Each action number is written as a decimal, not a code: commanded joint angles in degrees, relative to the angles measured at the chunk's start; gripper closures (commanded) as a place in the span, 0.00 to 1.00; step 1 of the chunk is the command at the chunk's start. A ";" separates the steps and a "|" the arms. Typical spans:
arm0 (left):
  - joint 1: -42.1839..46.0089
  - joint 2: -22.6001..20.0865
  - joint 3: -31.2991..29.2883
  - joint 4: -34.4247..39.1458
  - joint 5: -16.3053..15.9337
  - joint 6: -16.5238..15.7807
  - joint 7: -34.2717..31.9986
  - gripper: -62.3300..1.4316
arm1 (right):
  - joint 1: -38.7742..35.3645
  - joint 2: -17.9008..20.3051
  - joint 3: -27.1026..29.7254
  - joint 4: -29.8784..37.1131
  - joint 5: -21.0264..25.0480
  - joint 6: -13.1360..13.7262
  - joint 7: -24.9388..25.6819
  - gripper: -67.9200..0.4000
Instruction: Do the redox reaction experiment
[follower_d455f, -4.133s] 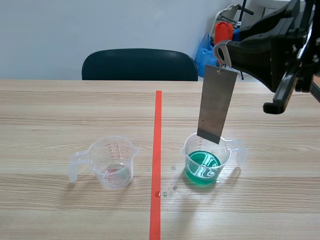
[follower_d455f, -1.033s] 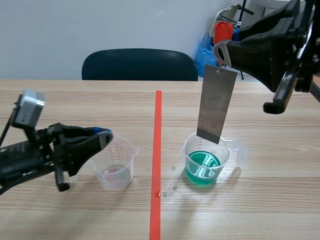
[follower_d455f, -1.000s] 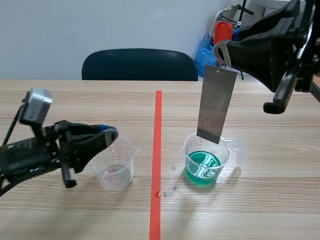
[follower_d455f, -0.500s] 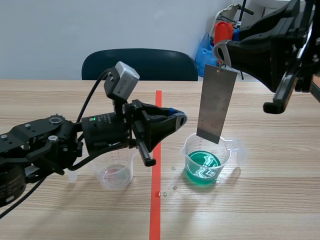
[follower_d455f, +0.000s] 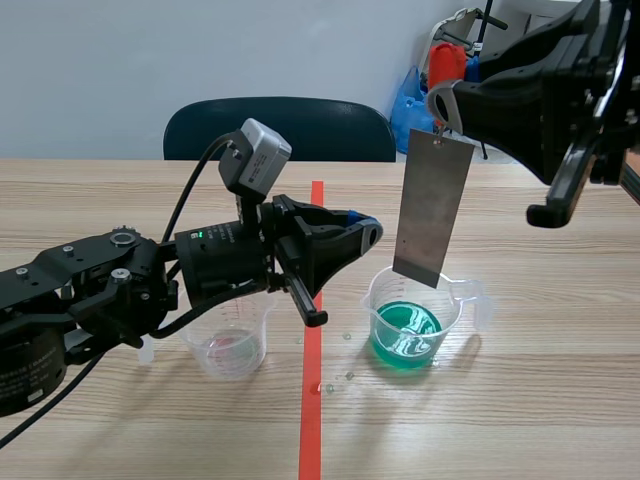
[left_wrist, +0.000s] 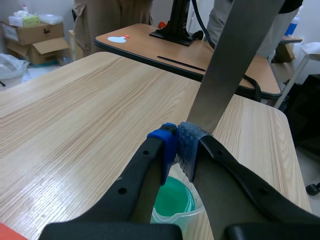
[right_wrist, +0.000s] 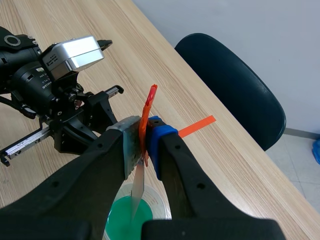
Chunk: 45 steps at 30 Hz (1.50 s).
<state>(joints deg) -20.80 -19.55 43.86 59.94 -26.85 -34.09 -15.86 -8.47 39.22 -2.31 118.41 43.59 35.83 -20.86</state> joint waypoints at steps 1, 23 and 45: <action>-0.31 -0.35 -0.48 0.87 -0.35 0.11 -0.57 0.93 | 0.55 0.57 0.81 0.79 0.87 -0.20 0.85 0.98; 6.62 -17.77 -5.38 0.87 -0.42 0.55 -13.07 0.93 | 0.55 0.57 0.81 0.79 1.03 -0.20 0.81 0.98; 74.40 -42.36 -40.30 -5.66 -4.85 7.89 -60.22 0.93 | 0.55 0.57 0.81 0.79 1.07 -0.17 0.87 0.98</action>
<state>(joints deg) 53.93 -63.00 3.44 54.48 -31.53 -26.09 -74.37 -8.47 39.22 -2.31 118.41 44.01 35.86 -20.86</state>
